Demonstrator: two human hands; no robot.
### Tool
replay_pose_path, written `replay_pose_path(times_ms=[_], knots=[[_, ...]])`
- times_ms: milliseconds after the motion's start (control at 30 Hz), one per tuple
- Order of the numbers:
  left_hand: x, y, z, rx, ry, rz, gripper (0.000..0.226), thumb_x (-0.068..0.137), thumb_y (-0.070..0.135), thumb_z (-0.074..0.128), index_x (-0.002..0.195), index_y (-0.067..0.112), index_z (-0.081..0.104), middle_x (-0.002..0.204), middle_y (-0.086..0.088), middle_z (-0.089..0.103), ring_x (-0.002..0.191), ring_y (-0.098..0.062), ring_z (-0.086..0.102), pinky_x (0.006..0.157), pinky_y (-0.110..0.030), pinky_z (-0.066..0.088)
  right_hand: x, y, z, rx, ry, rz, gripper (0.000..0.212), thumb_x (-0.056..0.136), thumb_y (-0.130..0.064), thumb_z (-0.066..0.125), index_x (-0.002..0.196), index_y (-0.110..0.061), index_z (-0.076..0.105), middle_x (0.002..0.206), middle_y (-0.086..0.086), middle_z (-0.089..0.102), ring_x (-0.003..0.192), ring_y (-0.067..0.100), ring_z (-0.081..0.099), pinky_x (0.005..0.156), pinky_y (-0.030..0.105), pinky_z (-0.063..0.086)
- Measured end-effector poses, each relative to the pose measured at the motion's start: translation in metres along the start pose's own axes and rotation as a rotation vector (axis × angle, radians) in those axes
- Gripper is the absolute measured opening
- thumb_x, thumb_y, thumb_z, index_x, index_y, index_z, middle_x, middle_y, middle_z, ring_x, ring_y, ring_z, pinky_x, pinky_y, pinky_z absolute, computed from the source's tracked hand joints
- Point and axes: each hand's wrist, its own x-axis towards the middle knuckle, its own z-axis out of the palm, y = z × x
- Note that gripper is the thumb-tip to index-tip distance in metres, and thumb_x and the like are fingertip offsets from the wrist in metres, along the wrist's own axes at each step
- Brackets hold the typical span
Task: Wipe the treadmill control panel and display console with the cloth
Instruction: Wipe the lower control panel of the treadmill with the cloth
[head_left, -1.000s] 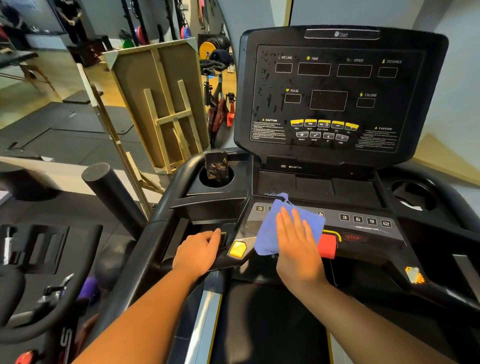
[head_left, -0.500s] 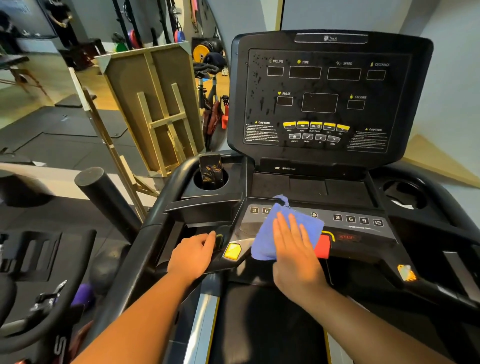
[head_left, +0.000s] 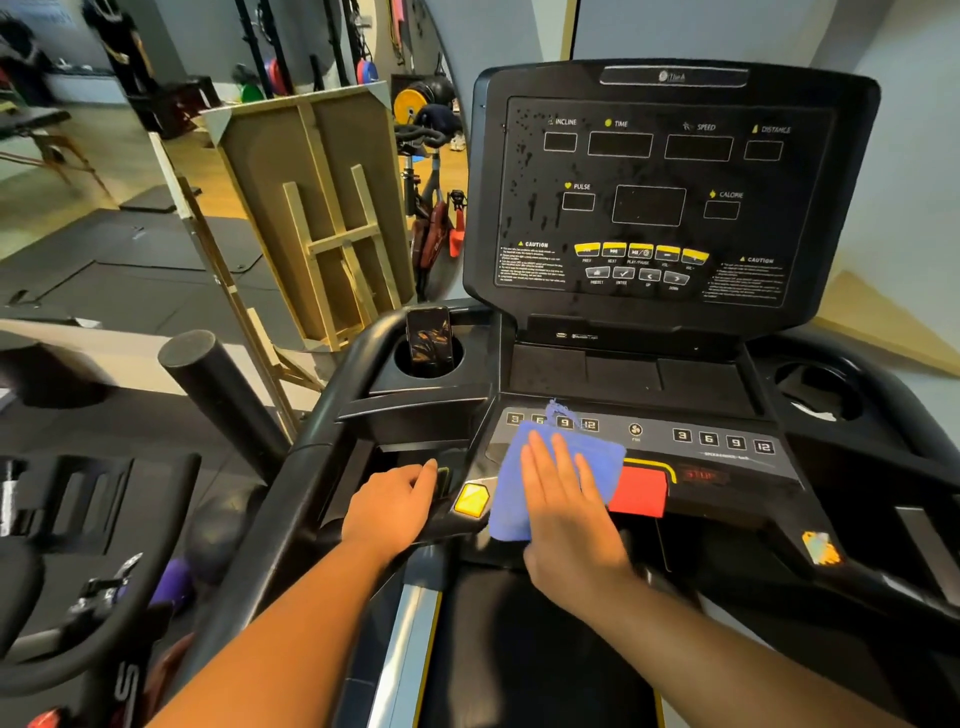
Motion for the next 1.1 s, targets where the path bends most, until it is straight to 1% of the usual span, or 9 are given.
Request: replay_pose_path(times_ms=[133,267,467,633,767,933,967,1033,1100], knots=[[-0.002,0.0,0.0,0.0,0.003,-0.009,0.055,0.107,0.052,0.03,0.09,0.023,0.073,0.087,0.003,0.074,0.078,-0.013,0.064,0.07,-0.032,0.045,0.033,-0.004,-0.008,-0.023,0.078,0.073,0.107,0.07,-0.021,0.072,0.155,0.005,0.013,0.162,0.024,0.004,0.151,0.042,0.003,0.123,0.05,-0.005],[-0.001,-0.001,0.001,-0.008,-0.021,-0.002,0.052,0.107,0.051,0.03,0.09,0.025,0.072,0.084,0.004,0.074,0.076,-0.009,0.065,0.064,-0.025,0.043,0.014,0.011,0.003,-0.003,0.112,0.054,0.097,0.059,-0.014,0.08,0.145,0.006,0.04,0.147,0.026,0.048,0.137,0.044,0.045,0.114,0.054,0.028],[-0.001,0.001,-0.001,0.002,-0.013,0.004,0.052,0.108,0.05,0.03,0.088,0.025,0.071,0.082,0.005,0.073,0.073,-0.009,0.064,0.064,-0.025,0.045,0.01,0.022,0.01,0.013,0.111,0.024,0.106,0.048,-0.001,0.07,0.145,0.002,0.028,0.147,0.025,0.048,0.14,0.041,0.041,0.118,0.044,0.007],[-0.001,-0.002,0.0,-0.022,-0.013,-0.011,0.052,0.107,0.051,0.031,0.087,0.025,0.07,0.079,0.006,0.073,0.075,-0.009,0.067,0.075,-0.034,0.056,0.021,0.055,0.009,0.098,0.082,0.075,0.14,0.039,-0.014,0.09,0.156,-0.002,0.013,0.16,0.019,0.025,0.153,0.023,-0.015,0.117,0.038,0.003],[0.0,-0.002,0.001,-0.012,0.017,-0.016,0.054,0.106,0.053,0.03,0.088,0.025,0.072,0.081,0.006,0.073,0.078,-0.014,0.068,0.08,-0.037,0.057,-0.014,0.036,0.006,0.079,0.046,0.149,0.103,0.04,0.001,0.083,0.138,0.008,0.051,0.143,0.029,0.05,0.146,0.042,0.029,0.119,0.045,0.008],[0.0,-0.001,0.002,-0.008,0.0,-0.035,0.055,0.105,0.055,0.03,0.09,0.025,0.073,0.085,0.004,0.074,0.082,-0.018,0.068,0.085,-0.041,0.056,0.029,0.024,0.008,0.066,-0.009,0.127,0.089,0.037,-0.027,0.092,0.116,0.006,0.067,0.126,0.025,0.065,0.119,0.037,0.063,0.11,0.055,0.031],[0.0,-0.001,0.002,-0.008,0.0,-0.04,0.055,0.105,0.055,0.03,0.09,0.025,0.073,0.086,0.004,0.074,0.082,-0.018,0.067,0.085,-0.041,0.056,0.03,0.032,0.001,0.128,-0.084,0.114,0.082,0.05,-0.032,0.086,0.12,0.006,0.065,0.137,0.022,0.059,0.127,0.03,0.058,0.082,0.031,0.035],[0.001,-0.002,0.002,-0.002,-0.004,-0.049,0.055,0.105,0.056,0.029,0.09,0.026,0.073,0.086,0.004,0.074,0.082,-0.017,0.068,0.086,-0.041,0.057,0.018,0.061,-0.006,0.116,-0.043,0.135,0.072,0.079,-0.02,0.06,0.143,0.006,0.043,0.159,0.016,0.034,0.148,0.027,0.031,0.113,0.033,0.026],[0.002,-0.005,0.003,-0.023,-0.015,-0.057,0.055,0.105,0.056,0.029,0.087,0.029,0.072,0.083,0.007,0.074,0.08,-0.014,0.068,0.084,-0.04,0.057,-0.013,0.088,0.004,0.06,0.017,0.233,0.089,0.065,-0.002,0.069,0.147,0.007,0.037,0.155,0.023,0.038,0.146,0.036,0.032,0.116,0.036,0.017]])
